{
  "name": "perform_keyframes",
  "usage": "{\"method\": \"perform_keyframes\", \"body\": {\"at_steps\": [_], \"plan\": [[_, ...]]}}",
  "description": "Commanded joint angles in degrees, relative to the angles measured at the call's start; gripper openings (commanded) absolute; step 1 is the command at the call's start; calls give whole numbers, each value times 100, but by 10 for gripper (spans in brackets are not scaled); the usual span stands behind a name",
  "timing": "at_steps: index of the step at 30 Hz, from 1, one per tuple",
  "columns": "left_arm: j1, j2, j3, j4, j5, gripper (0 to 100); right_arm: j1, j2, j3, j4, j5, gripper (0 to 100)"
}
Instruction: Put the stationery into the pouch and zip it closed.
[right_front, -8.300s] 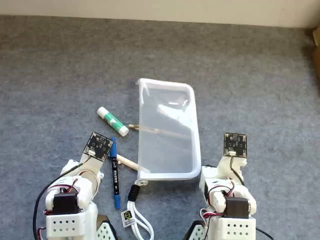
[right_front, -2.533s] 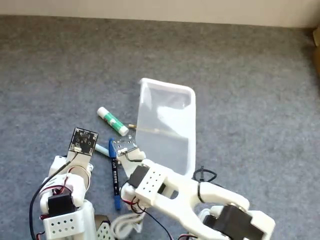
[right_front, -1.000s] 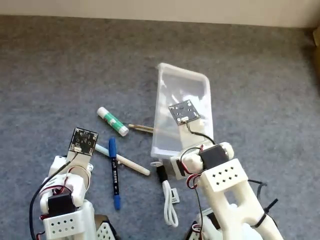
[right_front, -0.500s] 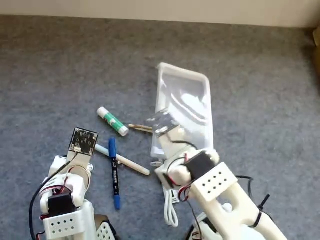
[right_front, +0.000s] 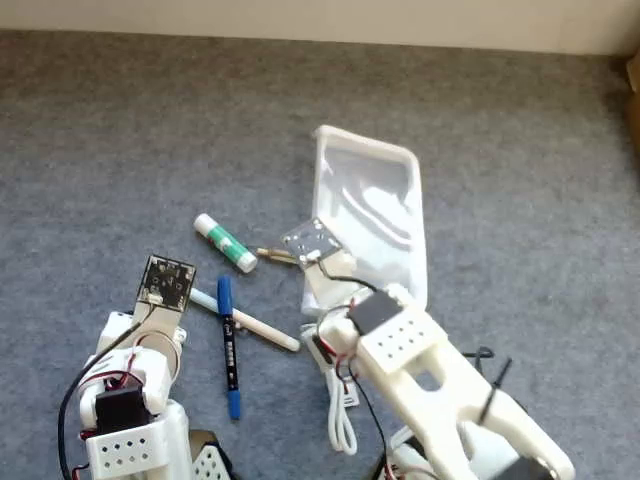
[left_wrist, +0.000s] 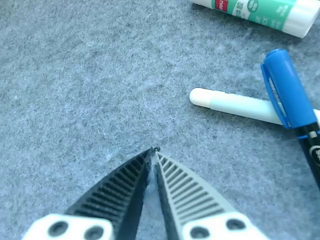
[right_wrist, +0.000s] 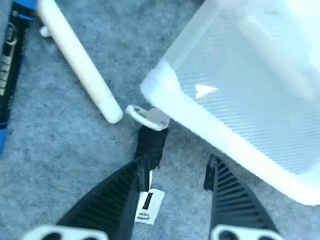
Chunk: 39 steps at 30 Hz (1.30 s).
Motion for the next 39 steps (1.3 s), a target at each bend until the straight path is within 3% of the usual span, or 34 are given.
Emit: {"method": "perform_keyframes", "body": {"at_steps": [1,14,19,27,34,39], "plan": [[-75,-66,92,-88,35,7,400,505,-611,-286,-53,177],[-75,-66,92,-88,35,7,1191,1305,-1754,-927,-53,177],[-75,-66,101,-88,35,7,796,901,-1930,48,-53,177],[-75,-66,92,-88,35,7,4,391,-1895,119,-79,176],[-75,-66,92,-88,35,7,-119,1033,-1877,-1033,-53,2],[-84,-66,92,-88,35,6,-110,1578,-1877,-1437,-53,8]]}}
